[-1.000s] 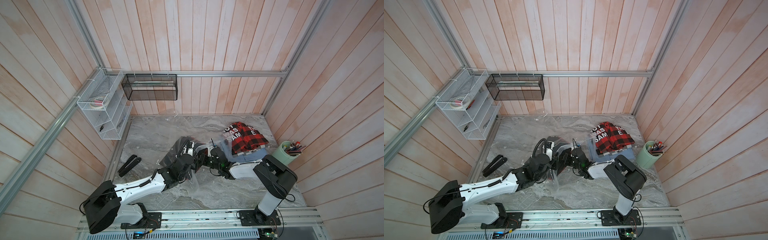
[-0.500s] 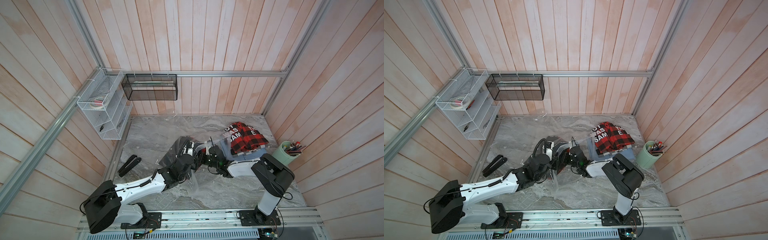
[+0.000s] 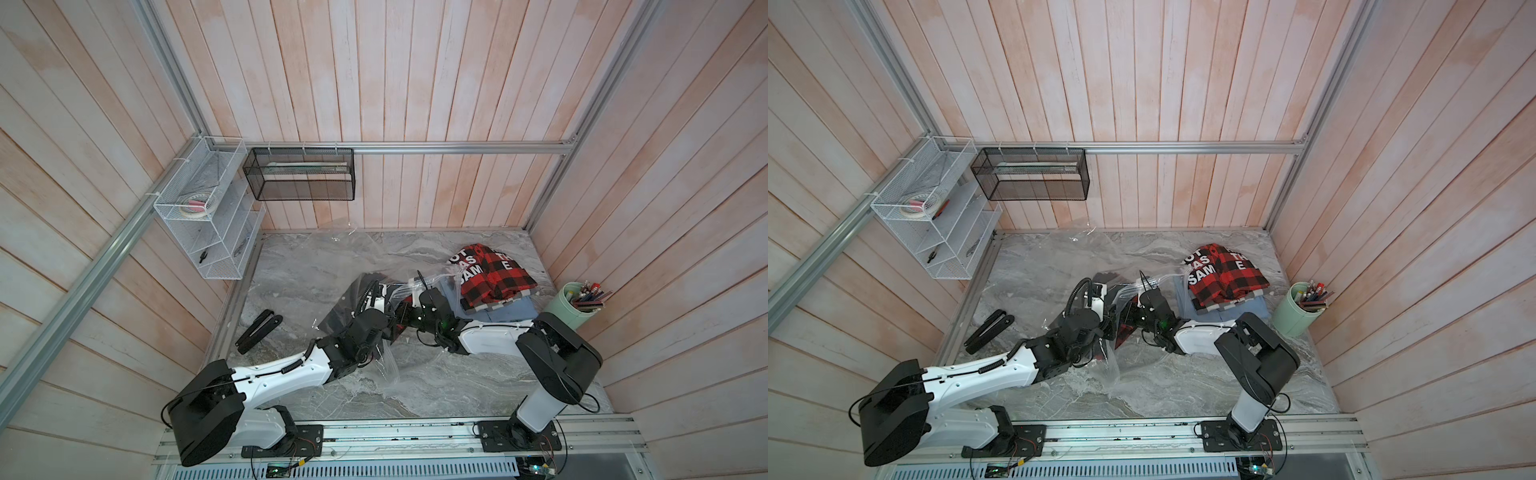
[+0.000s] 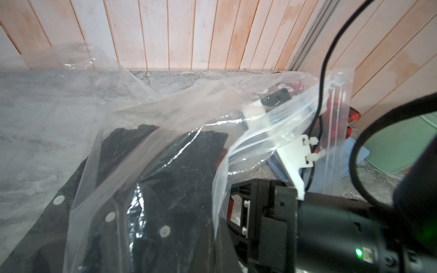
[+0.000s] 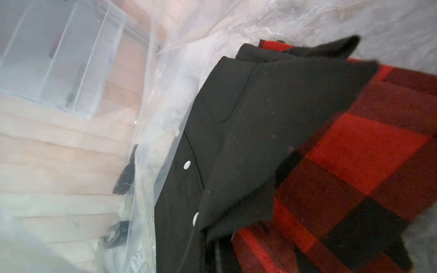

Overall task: Take the shirt out of the vacuum bag
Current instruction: Take out the shirt from the vacuum bag.

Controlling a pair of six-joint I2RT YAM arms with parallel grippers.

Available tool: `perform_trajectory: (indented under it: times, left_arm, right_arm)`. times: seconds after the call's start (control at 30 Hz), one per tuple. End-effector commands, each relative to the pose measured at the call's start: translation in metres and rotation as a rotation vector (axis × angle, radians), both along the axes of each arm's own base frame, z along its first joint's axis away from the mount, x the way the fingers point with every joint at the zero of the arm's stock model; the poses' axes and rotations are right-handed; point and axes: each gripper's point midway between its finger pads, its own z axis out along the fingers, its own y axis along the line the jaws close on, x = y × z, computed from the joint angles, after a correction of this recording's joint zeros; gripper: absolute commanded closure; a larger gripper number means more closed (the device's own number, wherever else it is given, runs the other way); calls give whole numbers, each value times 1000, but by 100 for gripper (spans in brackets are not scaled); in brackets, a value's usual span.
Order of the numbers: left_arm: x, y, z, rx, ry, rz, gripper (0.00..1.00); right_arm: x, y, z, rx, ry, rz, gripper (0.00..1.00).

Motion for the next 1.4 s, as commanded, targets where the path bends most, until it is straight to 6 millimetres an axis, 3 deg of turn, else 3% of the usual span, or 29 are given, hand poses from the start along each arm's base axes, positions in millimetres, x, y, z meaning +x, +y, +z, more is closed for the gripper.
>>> perform_trajectory:
  times: [0.0, 0.27, 0.47, 0.9, 1.2, 1.37]
  left_arm:
    - [2, 1, -5, 12, 5, 29, 100]
    - [9, 1, -4, 20, 4, 65, 100]
    - [12, 1, 0, 12, -6, 84, 100]
    - [24, -5, 1, 33, -10, 123, 100]
    - [33, -12, 12, 9, -30, 127, 100]
    - [41, -8, 17, -3, -40, 145, 100]
  right_arm:
    - [-20, 8, 13, 12, -27, 74, 100]
    - [-54, -6, 8, -2, -17, 112, 100]
    - [-68, -24, -3, -56, -21, 103, 100]
    - [-101, -21, -26, -82, 20, 255, 100]
    - [-130, -20, -56, -116, 96, 354, 100]
    - [-132, -27, -48, -118, 62, 343, 100]
